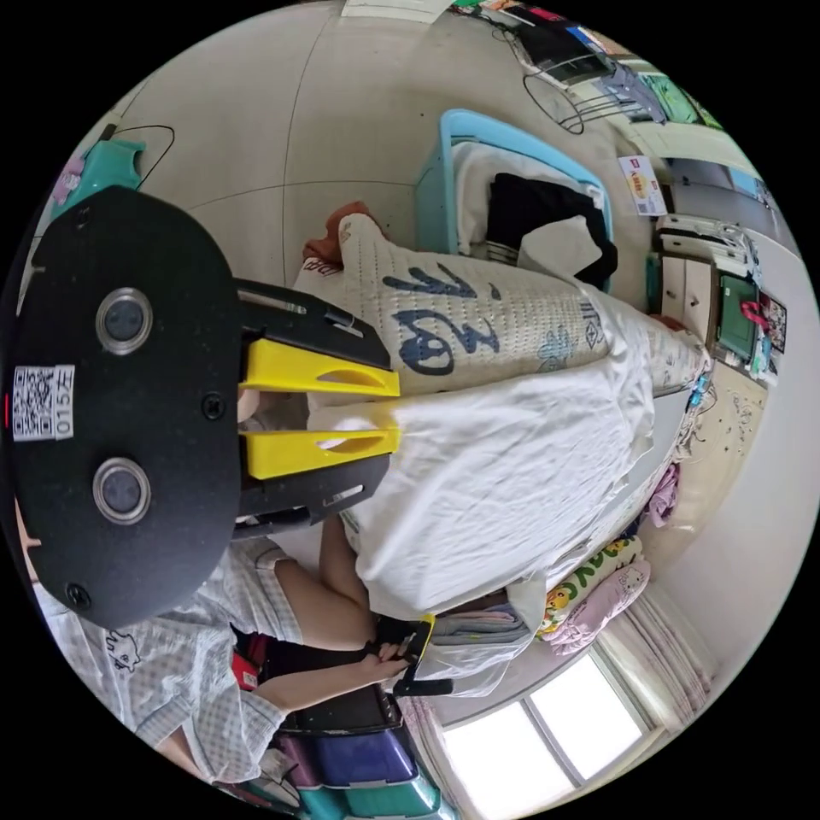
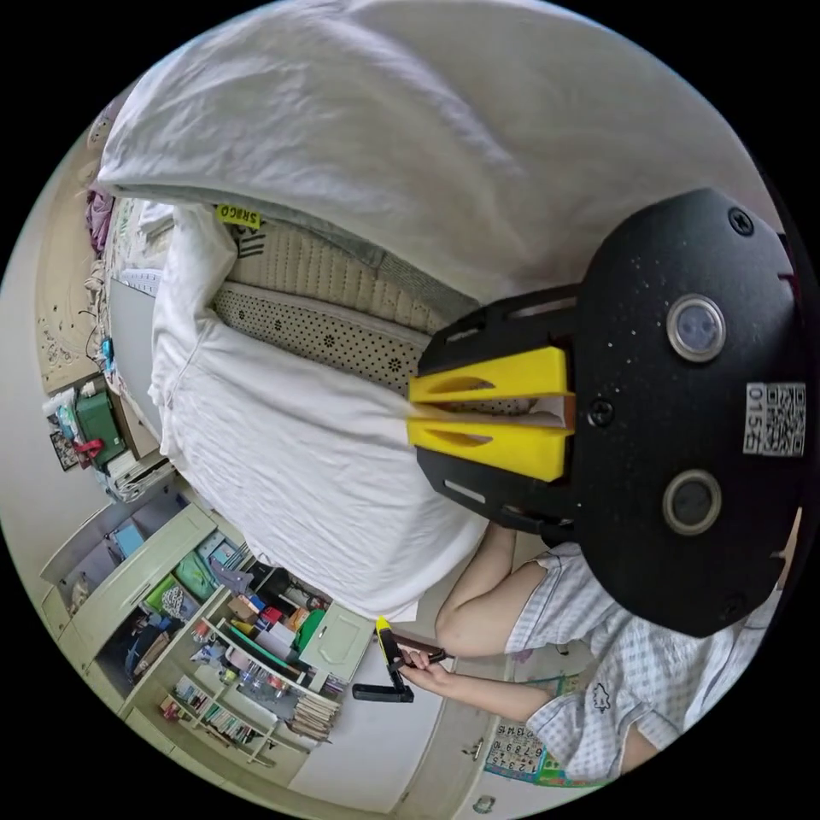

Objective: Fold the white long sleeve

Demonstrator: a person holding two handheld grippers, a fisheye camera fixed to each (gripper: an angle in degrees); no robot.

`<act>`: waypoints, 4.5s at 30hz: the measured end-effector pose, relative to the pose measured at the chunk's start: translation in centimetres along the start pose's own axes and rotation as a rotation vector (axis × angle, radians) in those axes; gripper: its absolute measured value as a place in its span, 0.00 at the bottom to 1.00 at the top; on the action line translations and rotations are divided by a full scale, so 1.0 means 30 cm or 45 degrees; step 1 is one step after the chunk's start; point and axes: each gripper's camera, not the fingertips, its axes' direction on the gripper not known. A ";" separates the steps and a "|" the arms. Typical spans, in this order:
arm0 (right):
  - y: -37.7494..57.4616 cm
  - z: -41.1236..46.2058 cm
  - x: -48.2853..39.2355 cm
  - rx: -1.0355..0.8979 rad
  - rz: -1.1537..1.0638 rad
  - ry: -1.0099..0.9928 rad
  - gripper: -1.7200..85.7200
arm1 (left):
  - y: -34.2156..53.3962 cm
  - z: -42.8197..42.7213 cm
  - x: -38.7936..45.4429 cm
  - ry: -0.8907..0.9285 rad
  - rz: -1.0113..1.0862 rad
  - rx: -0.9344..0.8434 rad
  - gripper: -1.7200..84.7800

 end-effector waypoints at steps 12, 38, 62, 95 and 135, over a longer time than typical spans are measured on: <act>0.099 -0.094 -0.005 0.118 0.007 0.136 0.05 | 0.048 -0.076 -0.041 0.023 -0.008 0.068 0.05; 0.273 0.018 -0.305 -0.069 -0.092 0.422 0.02 | 0.183 -0.004 0.187 -0.271 0.044 -0.022 0.02; 0.425 -0.334 -0.540 0.104 0.067 0.614 0.02 | 0.491 -0.093 0.509 -0.605 0.103 0.222 0.08; -0.736 -0.805 0.174 0.560 0.736 0.618 0.17 | -0.287 0.411 1.420 0.080 0.902 0.215 0.14; -0.547 0.658 -0.791 0.073 -0.833 0.077 0.02 | -0.645 0.566 0.141 0.856 -0.304 0.225 0.19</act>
